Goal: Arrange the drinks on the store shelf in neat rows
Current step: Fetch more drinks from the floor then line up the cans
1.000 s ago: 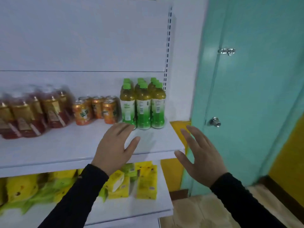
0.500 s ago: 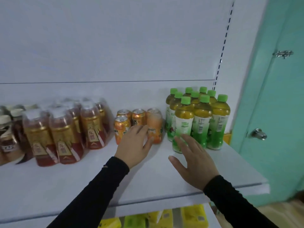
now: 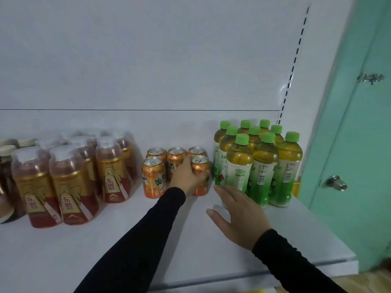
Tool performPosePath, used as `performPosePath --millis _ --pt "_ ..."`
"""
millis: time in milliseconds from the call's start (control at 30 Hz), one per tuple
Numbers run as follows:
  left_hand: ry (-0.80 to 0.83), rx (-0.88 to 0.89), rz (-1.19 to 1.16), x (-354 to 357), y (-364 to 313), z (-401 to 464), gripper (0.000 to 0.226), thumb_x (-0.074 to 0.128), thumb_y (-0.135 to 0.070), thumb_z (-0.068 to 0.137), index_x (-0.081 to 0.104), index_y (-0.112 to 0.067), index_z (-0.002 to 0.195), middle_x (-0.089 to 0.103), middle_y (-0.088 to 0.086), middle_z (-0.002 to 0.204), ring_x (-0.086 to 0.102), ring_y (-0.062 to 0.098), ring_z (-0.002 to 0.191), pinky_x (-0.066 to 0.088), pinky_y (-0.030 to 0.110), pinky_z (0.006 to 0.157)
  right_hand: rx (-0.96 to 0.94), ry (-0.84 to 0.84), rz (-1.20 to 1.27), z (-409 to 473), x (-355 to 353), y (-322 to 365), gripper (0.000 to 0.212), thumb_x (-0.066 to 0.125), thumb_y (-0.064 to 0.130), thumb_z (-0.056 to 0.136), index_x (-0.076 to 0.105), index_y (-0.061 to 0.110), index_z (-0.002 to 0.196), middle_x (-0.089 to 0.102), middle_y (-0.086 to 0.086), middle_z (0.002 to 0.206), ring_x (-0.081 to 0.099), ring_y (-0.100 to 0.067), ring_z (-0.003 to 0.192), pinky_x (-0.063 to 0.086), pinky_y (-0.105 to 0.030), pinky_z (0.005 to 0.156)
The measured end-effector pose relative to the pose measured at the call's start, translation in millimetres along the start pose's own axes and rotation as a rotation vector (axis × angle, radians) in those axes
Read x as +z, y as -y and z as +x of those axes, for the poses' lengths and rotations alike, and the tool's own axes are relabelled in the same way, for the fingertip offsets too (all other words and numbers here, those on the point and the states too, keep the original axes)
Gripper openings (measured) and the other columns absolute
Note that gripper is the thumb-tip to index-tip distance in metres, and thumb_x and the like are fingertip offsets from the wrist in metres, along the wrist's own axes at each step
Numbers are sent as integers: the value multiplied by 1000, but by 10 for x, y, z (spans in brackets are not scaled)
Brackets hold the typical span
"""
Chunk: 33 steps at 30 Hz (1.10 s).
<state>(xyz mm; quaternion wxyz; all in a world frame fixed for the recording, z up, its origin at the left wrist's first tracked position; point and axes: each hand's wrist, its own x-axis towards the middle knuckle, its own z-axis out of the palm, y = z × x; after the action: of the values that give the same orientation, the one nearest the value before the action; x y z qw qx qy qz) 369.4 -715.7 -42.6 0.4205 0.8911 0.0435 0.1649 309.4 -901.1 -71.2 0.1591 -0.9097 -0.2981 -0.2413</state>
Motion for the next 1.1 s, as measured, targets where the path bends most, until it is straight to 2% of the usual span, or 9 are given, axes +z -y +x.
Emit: performPosePath --millis 133,267,367,500,600,667,867,1000,1100 --pt "-7 -36 -217 -44 74 -41 71 79 -34 83 43 -21 143 61 -6 124 57 9 106 46 26 90 28 90 62 23 11 23 71 35 65 92 43 19 146 52 2 142 54 -15 125 48 -28 96" --pt "-54 -59 -364 -235 154 -180 72 87 -41 72 54 -23 133 70 -8 113 70 11 96 59 43 89 76 121 170 103 47 134 71 45 62 94 29 23 151 42 5 147 44 -11 130 39 -21 99" --pt "-73 -63 -493 -409 146 -305 66 88 -40 73 57 -20 128 73 -2 108 73 11 85 60 33 75 147 119 359 207 129 246 84 57 63 87 22 25 153 37 5 148 41 -10 132 32 -16 99" --pt "-108 -77 -631 -562 116 -447 47 83 -37 78 62 -21 117 73 1 101 68 11 80 49 17 57 260 102 713 376 227 383 85 79 62 68 39 33 138 52 13 132 53 -2 116 47 -24 100" --pt "-146 -83 -656 -607 119 -502 52 84 -41 77 62 -21 119 74 0 105 72 14 92 58 26 72 315 120 932 454 218 446 65 89 39 66 47 39 116 61 19 112 61 4 100 52 -17 89" --pt "-128 -103 -716 -612 170 -524 51 81 -40 80 61 -18 123 74 2 109 72 18 98 60 33 82 329 159 1012 491 236 437 63 88 36 68 49 36 117 64 15 114 63 -2 102 53 -22 91" --pt "-14 -165 -887 -702 314 -551 37 69 -26 89 59 -16 123 72 13 115 71 27 99 58 39 78 389 322 1398 547 297 377 59 76 33 77 56 15 129 69 -6 120 67 -20 109 55 -37 96" --pt "-72 -152 -867 -675 362 -539 42 74 -24 86 58 -14 124 71 13 116 73 29 98 58 35 71 345 373 1277 556 360 387 65 75 48 81 52 19 134 66 -1 125 65 -14 111 54 -34 97" --pt "-106 -146 -871 -651 374 -536 52 79 -29 77 58 -17 123 71 10 114 73 27 98 60 37 72 275 362 1053 548 363 453 63 76 53 77 52 30 131 65 12 120 65 -2 104 54 -20 88"
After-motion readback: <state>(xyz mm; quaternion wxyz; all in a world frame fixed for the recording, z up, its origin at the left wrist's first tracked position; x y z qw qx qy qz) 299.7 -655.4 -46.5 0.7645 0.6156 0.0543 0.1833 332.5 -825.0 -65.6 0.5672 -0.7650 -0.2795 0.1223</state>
